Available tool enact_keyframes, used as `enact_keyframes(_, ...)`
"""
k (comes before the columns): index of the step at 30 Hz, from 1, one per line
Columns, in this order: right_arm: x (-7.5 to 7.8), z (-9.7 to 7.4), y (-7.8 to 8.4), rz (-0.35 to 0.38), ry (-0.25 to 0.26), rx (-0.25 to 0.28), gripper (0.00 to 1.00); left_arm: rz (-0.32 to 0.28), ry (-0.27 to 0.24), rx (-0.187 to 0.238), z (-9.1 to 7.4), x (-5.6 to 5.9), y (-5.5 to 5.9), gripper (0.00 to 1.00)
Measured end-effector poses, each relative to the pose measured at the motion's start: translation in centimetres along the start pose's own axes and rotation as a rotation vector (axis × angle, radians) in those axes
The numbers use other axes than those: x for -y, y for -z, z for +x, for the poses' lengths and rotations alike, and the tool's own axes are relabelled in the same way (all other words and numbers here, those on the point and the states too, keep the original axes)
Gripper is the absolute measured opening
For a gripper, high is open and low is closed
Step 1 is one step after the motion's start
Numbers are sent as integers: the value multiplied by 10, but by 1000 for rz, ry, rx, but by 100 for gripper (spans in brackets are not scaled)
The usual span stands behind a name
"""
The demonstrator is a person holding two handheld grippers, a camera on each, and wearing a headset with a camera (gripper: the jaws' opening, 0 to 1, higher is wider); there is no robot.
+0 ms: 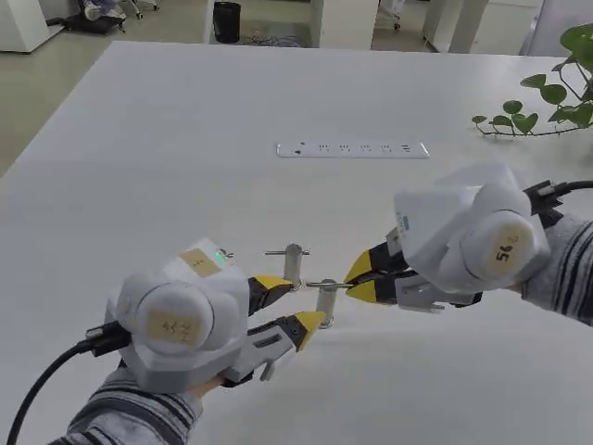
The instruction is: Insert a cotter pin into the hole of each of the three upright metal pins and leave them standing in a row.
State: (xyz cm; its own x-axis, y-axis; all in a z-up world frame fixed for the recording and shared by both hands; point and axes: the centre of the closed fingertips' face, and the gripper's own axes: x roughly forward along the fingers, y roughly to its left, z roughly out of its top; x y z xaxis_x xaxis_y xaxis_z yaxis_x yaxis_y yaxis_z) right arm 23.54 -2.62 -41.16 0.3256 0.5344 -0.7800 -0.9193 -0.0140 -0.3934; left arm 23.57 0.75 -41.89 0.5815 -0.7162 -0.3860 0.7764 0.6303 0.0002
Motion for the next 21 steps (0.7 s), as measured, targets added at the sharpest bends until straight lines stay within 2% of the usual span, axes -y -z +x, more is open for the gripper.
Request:
enact_keyframes(7,3,-2,16,12,15,-21,0,17,-32,-24,17,-2,5,24)
enact_keyframes(15,7,-1,34,23,22,-44,0,-19,-68,-45,34,-6,12,22)
enact_keyframes(21,5,6,45,24,11,-63,0,-48,-88,-59,42,-8,18,21)
